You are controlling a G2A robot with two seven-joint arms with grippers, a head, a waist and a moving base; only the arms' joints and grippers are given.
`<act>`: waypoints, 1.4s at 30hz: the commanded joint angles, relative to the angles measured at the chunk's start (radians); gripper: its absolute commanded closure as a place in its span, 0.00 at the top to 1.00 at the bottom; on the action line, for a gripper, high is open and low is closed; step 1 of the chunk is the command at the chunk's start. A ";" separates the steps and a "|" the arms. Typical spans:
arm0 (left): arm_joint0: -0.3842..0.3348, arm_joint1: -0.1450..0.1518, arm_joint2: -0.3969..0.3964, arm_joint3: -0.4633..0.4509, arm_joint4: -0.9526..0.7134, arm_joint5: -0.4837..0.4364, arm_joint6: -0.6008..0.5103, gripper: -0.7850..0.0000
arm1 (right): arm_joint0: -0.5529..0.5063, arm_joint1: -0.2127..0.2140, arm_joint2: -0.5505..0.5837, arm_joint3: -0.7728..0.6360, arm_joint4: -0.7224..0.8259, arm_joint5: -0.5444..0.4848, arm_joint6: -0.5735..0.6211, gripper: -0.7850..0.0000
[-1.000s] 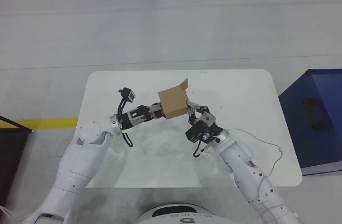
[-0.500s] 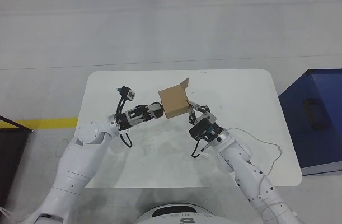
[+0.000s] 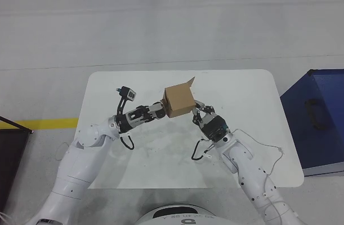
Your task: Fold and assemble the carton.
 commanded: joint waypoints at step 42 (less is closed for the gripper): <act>-0.017 0.005 0.013 -0.027 0.105 0.065 0.048 0.36 | 0.022 0.002 -0.011 0.000 -0.012 -0.017 0.021 0.00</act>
